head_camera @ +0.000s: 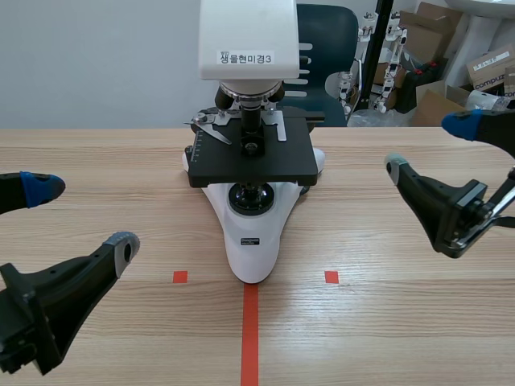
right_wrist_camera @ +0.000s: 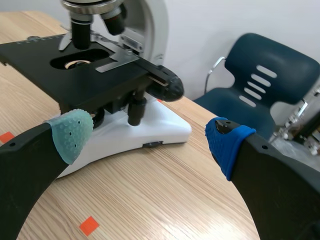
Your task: Point at the revolving nosepiece
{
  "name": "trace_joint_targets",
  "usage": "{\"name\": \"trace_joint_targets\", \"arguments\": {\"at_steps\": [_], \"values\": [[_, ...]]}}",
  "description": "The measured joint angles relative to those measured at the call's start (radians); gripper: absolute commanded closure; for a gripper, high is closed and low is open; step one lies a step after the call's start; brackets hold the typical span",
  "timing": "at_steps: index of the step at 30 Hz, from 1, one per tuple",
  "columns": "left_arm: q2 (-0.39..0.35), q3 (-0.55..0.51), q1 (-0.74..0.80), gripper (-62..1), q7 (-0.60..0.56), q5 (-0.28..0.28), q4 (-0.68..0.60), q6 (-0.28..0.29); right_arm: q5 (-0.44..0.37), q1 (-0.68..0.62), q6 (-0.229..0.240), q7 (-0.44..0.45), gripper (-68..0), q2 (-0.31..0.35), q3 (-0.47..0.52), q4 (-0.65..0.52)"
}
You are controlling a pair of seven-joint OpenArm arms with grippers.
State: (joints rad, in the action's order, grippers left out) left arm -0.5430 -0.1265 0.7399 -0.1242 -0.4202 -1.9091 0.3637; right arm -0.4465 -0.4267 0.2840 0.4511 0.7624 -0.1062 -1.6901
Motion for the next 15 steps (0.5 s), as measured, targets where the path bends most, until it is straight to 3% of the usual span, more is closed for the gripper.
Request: {"name": "trace_joint_targets", "arguments": {"at_steps": [5,13,15], "values": [[0.0,0.0,0.0,-62.3,0.0,0.0,0.0,0.0,-0.049,-0.115,0.0,-0.169,-50.4,-0.002,0.156,-0.119],[0.0,0.0,0.0,-62.3,0.0,0.0,0.0,0.0,-0.071,-0.22,0.009,-0.262,-50.8,-0.021,0.246,-0.251],[0.0,0.0,0.0,-62.3,0.0,0.0,0.0,0.0,-0.095,-0.237,0.009,-0.296,-58.3,-0.033,0.249,-0.275]]}}
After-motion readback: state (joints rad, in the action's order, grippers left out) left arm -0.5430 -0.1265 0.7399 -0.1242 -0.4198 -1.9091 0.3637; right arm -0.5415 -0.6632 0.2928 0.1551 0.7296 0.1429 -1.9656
